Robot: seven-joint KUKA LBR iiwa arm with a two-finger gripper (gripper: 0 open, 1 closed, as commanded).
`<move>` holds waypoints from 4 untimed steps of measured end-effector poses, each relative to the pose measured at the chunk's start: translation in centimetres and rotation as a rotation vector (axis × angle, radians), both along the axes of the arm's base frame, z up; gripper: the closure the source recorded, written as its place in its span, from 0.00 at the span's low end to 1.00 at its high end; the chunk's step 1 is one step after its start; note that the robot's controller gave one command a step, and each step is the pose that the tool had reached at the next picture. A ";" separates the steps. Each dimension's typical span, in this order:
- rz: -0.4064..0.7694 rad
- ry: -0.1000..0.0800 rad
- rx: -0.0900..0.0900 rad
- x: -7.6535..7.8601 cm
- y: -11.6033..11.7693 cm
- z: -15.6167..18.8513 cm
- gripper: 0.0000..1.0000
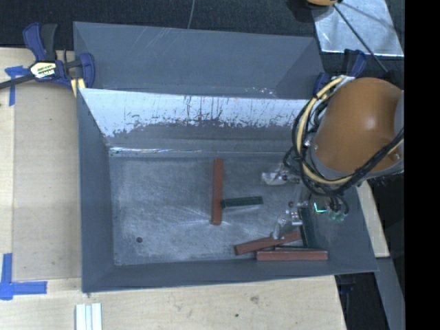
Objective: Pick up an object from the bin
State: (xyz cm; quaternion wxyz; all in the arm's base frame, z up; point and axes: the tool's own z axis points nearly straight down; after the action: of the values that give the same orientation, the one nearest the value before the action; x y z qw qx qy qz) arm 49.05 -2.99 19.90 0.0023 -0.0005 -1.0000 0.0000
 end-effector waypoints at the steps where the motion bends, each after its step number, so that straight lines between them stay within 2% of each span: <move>1: 0.001 -0.007 0.000 0.2 0.0 0.3 0.00; 2: 0.068 -0.014 -0.001 2.7 -0.9 -4.0 0.00; 3: 0.082 -0.030 -0.002 4.6 0.0 -12.1 1.00; 4: 0.082 -0.030 -0.002 4.6 0.0 -12.1 1.00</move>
Offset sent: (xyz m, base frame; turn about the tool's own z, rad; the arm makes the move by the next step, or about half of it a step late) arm 0.0676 -0.0257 -0.1290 -0.1880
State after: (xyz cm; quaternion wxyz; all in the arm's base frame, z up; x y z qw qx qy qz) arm 53.67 -3.01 7.76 -0.0125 0.0406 -0.9991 0.0010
